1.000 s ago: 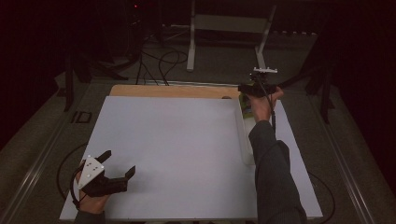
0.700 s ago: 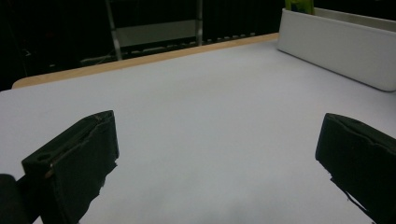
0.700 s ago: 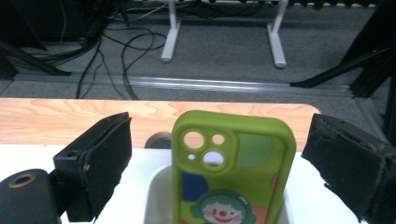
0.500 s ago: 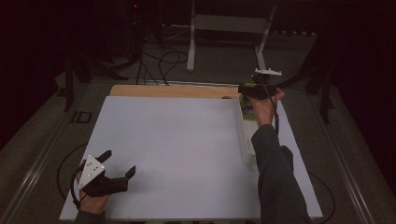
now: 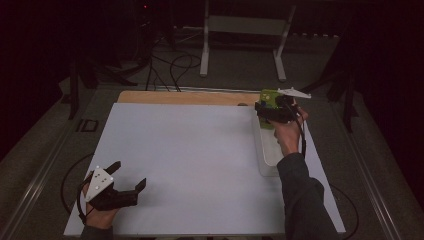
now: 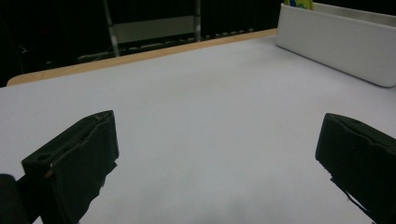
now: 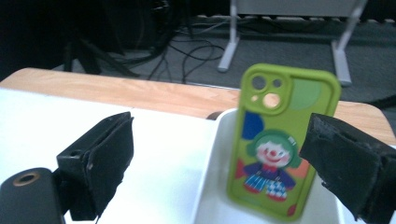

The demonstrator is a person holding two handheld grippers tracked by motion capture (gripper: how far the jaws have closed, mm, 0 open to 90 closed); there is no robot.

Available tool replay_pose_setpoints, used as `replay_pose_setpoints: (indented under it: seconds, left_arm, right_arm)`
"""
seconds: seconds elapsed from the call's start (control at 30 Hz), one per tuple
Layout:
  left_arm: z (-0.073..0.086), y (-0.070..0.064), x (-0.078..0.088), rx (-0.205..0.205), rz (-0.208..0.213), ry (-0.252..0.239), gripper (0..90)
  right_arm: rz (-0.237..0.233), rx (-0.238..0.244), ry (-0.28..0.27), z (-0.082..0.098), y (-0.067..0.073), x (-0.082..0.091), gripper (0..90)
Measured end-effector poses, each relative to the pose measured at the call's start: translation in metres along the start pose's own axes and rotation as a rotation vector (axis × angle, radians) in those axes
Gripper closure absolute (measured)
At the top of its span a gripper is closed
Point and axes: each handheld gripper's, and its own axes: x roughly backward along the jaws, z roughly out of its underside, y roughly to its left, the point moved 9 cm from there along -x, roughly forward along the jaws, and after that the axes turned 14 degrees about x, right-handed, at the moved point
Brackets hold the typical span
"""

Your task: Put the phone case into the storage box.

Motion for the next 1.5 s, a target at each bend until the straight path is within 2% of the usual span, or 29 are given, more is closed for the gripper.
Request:
replay_pose_setpoints:
  seconds: [0.03,0.13,0.2,0.3,0.37,0.47,0.5,0.57,0.67,0.7,0.8,0.83,0.87,0.9,0.93,1.07,1.13,1.2,1.5]
  left_arm:
    - [0.0,0.0,0.0,0.0,-0.001,0.003,0.0]
    - [0.001,0.0,-0.001,-0.002,0.0,0.009,0.0]
    - [0.002,-0.001,-0.001,-0.002,0.002,0.015,0.0]
    - [0.003,0.0,-0.002,0.0,0.005,0.02,0.0]
    - [0.003,0.0,-0.002,0.001,0.006,0.02,0.0]
    - [0.003,0.0,-0.001,0.006,0.007,0.018,0.0]
    - [0.003,0.0,-0.001,0.006,0.007,0.018,0.0]
    - [0.002,0.0,-0.001,0.005,0.008,0.016,0.0]
    - [0.002,0.001,-0.001,0.006,0.01,0.014,0.0]
    - [0.002,0.0,0.0,0.004,0.012,0.011,0.0]
    - [0.001,0.0,0.0,0.007,0.012,0.005,0.0]
    - [0.001,0.001,0.001,0.008,0.011,0.003,0.0]
    - [0.001,0.001,0.001,0.008,0.011,0.003,0.0]
    - [0.0,0.001,0.002,0.008,0.013,0.0,0.0]
    - [0.0,0.001,0.002,0.008,0.013,0.0,0.0]
    - [0.0,0.001,0.003,0.012,0.017,-0.006,0.0]
    - [-0.001,0.001,0.003,0.012,0.024,-0.009,0.0]
    - [0.0,-0.001,0.003,0.01,0.028,-0.005,0.0]
    - [0.003,-0.003,0.002,-0.001,0.034,0.007,0.0]
  right_arm:
    - [-0.03,0.03,-0.005,0.003,0.01,0.009,8.7]
    - [-0.045,0.051,-0.009,0.004,0.016,0.013,8.7]
    - [-0.103,0.14,-0.038,0.007,0.044,0.036,9.1]
    - [-0.14,0.192,-0.076,0.01,0.062,0.052,9.6]
    - [-0.148,0.206,-0.088,0.011,0.068,0.057,9.6]
    - [-0.182,0.247,-0.121,0.022,0.083,0.075,9.9]
    - [-0.182,0.247,-0.121,0.022,0.083,0.075,9.9]
    - [-0.206,0.249,-0.156,0.035,0.091,0.09,10.3]
    - [-0.228,0.245,-0.166,0.044,0.096,0.099,10.9]
    - [-0.247,0.245,-0.192,0.053,0.101,0.107,11.2]
    - [-0.245,0.258,-0.217,0.063,0.105,0.114,11.8]
    - [-0.253,0.26,-0.24,0.072,0.109,0.12,11.9]
    - [-0.253,0.26,-0.24,0.072,0.109,0.12,11.9]
    - [-0.255,0.258,-0.25,0.082,0.112,0.125,12.3]
    - [-0.261,0.257,-0.256,0.085,0.112,0.126,12.4]
    - [-0.274,0.254,-0.263,0.093,0.113,0.13,12.4]
    - [-0.314,0.239,-0.276,0.109,0.114,0.141,12.5]
    - [-0.32,0.238,-0.286,0.115,0.114,0.145,12.4]
    - [-0.352,0.254,-0.262,0.129,0.122,0.147,12.5]
